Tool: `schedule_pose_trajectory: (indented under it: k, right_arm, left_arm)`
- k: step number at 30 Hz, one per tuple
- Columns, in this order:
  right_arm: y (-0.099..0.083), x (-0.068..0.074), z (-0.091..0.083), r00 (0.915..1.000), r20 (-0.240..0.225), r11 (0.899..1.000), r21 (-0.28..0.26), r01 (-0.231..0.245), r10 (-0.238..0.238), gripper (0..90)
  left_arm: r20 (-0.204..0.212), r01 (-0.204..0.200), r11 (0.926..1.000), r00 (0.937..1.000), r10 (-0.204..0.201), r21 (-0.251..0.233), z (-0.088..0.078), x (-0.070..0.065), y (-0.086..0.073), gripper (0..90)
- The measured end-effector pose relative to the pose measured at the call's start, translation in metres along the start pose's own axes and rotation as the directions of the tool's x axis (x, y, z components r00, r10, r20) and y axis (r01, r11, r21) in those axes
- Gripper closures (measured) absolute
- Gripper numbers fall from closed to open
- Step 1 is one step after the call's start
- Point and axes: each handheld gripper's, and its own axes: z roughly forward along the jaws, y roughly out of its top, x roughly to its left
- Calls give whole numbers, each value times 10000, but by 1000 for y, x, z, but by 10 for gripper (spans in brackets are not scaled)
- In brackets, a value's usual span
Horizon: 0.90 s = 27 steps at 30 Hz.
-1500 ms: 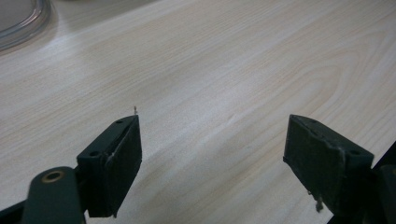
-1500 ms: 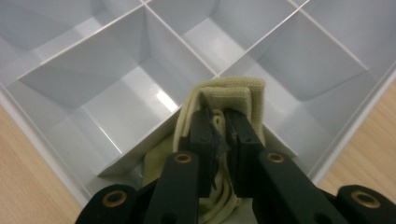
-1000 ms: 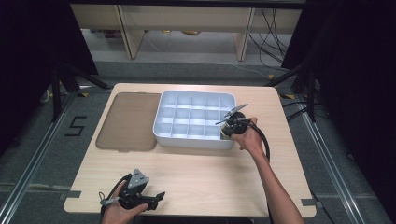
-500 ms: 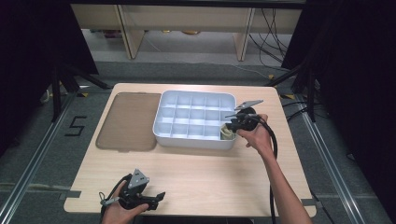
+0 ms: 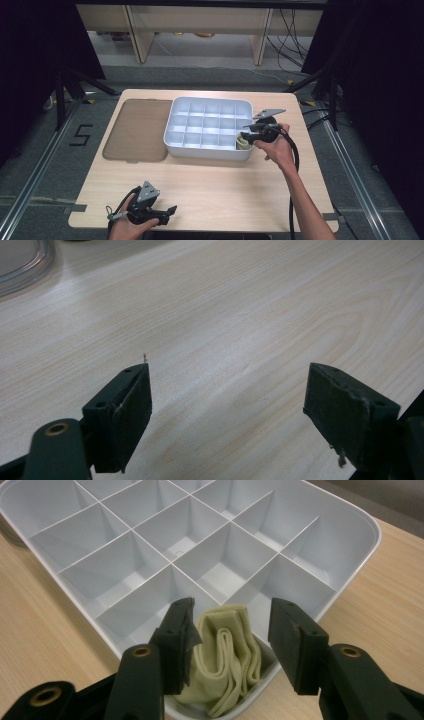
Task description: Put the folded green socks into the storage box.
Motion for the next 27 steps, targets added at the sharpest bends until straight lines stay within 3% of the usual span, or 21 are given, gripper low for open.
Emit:
schedule_pose_trajectory:
  k: [6, 9, 11, 13, 15, 16, 21, 22, 25, 26, 27]
  right_arm:
    - [-2, 5, -6, 9999, -50, 9996, -258, -111, 110, 506]
    - [-2, 6, -8, 9999, -62, 9991, -409, 86, -89, 483]
    - [-3, 8, -9, 9999, -90, 9990, -440, -55, 51, 471]
    - [-4, 9, -10, 9999, -145, 9983, -585, 79, -87, 454]
    - [-7, 11, -11, 9999, -141, 9966, -821, 3, -15, 427]
    - [-7, 11, -12, 9998, -189, 9972, -747, 25, -39, 413]
    - [-13, 20, -18, 9995, -310, 9953, -968, 42, -72, 365]
    - [-14, 24, -20, 9989, -436, 9945, -1029, -202, 158, 356]
    - [-15, 24, -21, 9989, -469, 9933, -1149, -88, 34, 351]
    - [-16, 26, -21, 9984, -534, 9918, -1253, -256, 191, 350]
    - [-17, 27, -21, 9983, -565, 9919, -1258, -187, 117, 347]
  left_arm:
    - [-60, -16, 10000, 10000, 16, 26, -1, 0, 0, 188]
    - [-111, 338, 9993, 9994, -339, -128, 1, -2, 0, 188]
    - [-53, 349, 9993, 9994, -350, -140, 1, -2, 0, 188]
    - [-34, -20, 10000, 10000, 20, 32, -1, 0, 0, 188]
    - [-70, 189, 9997, 9998, -190, -147, 1, -1, 0, 188]
    - [-80, -83, 9999, 9999, 84, 116, -1, 0, 0, 188]
    - [-96, 301, 9995, 9995, -302, -104, 2, -1, 0, 188]
    - [-120, 298, 9995, 9995, -299, -93, 1, -1, -1, 188]
    - [-75, 274, 9996, 9996, -274, -68, 1, -1, -1, 188]
    - [16, 207, 9998, 9998, -207, -16, 1, -1, -1, 187]
    - [-48, -152, 9995, 9999, 153, 259, -1, 1, 0, 187]
